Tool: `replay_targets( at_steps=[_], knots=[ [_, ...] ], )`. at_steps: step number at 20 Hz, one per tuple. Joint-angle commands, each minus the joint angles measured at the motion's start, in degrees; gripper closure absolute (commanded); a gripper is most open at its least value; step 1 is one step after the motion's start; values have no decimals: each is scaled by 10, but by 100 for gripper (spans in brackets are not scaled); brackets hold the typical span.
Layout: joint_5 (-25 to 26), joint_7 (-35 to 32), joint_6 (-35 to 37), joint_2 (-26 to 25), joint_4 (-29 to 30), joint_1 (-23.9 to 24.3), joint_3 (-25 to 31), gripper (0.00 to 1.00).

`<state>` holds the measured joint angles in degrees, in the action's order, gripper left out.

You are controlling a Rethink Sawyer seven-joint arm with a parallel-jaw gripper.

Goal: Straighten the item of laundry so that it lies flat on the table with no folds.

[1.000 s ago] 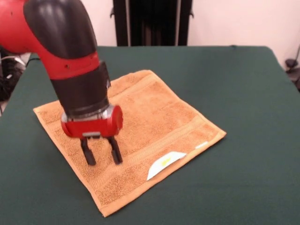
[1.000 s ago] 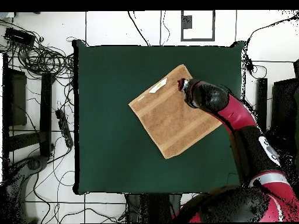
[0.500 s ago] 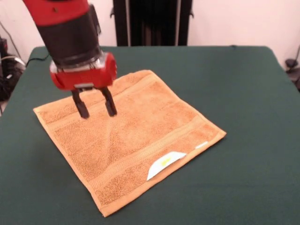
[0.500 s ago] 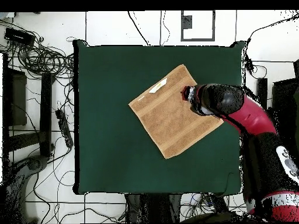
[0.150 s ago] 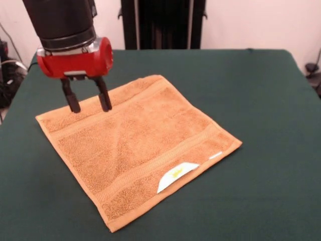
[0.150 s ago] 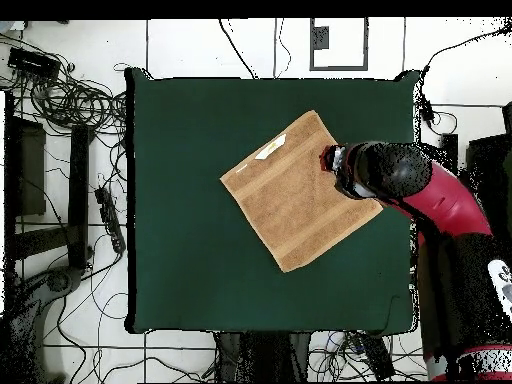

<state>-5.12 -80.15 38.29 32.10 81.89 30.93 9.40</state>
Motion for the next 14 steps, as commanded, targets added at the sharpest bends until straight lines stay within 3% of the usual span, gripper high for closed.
replay_targets(
  at_steps=[1,14],
  knots=[
    [-28,-155,3,-21,60,-29,-6,0],
    [1,-99,-52,-41,27,-8,-19,0]
  ],
)
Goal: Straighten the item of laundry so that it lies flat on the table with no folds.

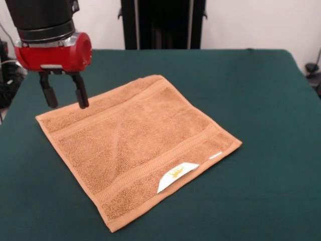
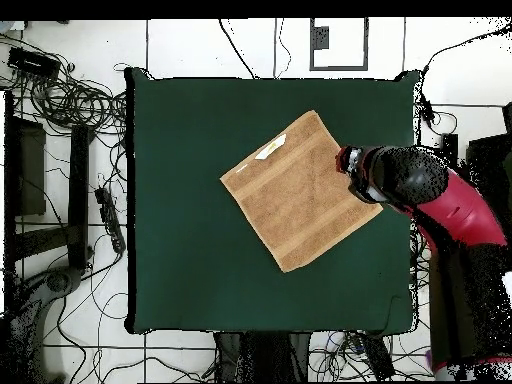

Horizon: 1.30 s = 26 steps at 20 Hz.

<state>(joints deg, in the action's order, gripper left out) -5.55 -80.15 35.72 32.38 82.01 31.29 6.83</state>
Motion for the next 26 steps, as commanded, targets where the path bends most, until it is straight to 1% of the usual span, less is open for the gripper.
replay_targets(
  at_steps=[1,6,11,19,26],
  knots=[
    [6,-96,-26,-44,23,-10,6,0],
    [14,-92,-12,-35,19,-11,-8,0],
    [5,-104,-29,-29,38,-9,-7,0],
    [13,-89,-56,-42,36,1,-3,0],
    [-1,-115,-47,-52,50,-3,-15,0]
  ],
)
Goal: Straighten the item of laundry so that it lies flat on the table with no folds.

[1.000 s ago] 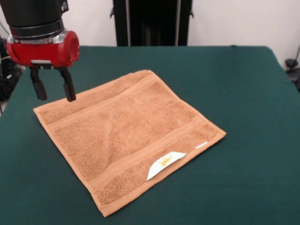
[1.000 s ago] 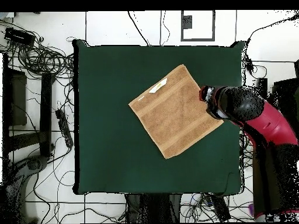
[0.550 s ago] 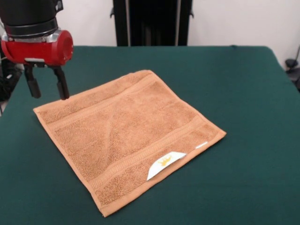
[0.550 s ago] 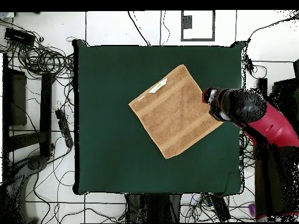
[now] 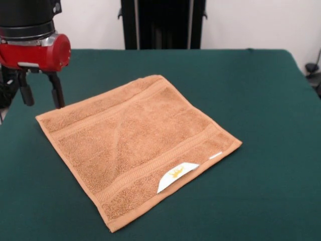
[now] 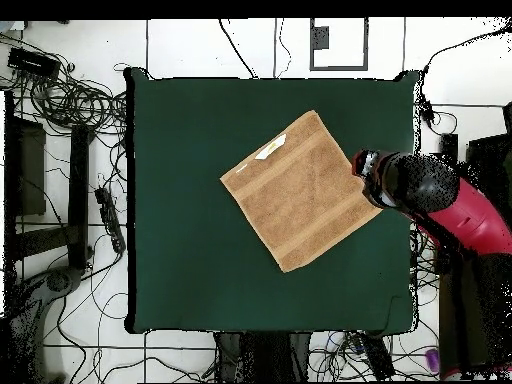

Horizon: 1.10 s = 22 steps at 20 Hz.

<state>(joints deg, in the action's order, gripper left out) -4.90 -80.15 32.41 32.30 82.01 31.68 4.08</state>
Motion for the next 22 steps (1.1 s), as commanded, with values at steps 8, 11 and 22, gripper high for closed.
replay_targets(
  at_steps=[8,11,22],
  knots=[
    [-17,-130,-42,-57,68,-6,13,0],
    [-30,-150,-38,-58,71,-10,8,0],
    [-86,-195,-64,-55,115,-26,6,0]
  ],
)
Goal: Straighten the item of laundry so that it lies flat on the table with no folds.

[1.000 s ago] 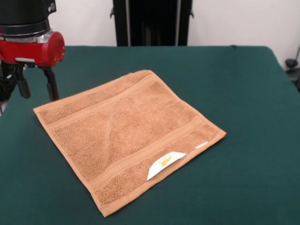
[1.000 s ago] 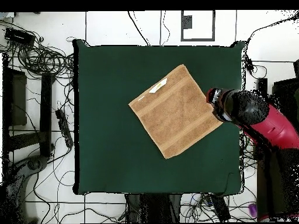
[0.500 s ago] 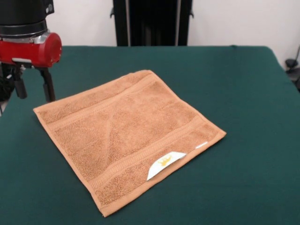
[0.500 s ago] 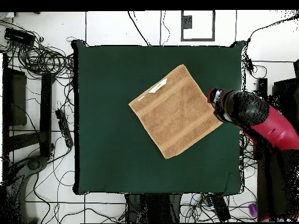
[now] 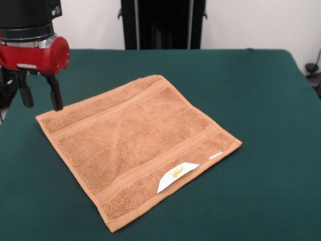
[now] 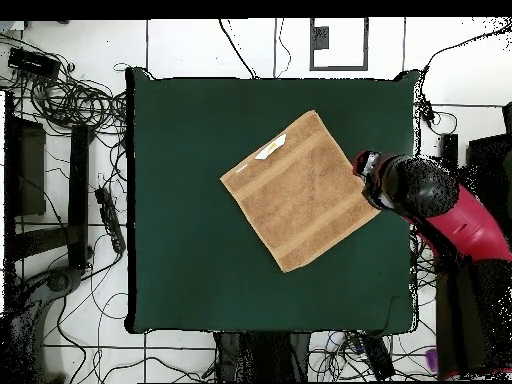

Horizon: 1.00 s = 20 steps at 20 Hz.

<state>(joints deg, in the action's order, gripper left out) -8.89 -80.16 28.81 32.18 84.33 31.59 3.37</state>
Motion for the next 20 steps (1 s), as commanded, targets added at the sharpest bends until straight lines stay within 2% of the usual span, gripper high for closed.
replay_targets(
  at_steps=[1,10,20],
  knots=[
    [-53,-199,-30,-53,95,-28,11,0],
    [-96,-211,-29,-53,114,-44,-1,0],
    [-111,-221,-48,-68,123,-42,0,0]
  ],
)
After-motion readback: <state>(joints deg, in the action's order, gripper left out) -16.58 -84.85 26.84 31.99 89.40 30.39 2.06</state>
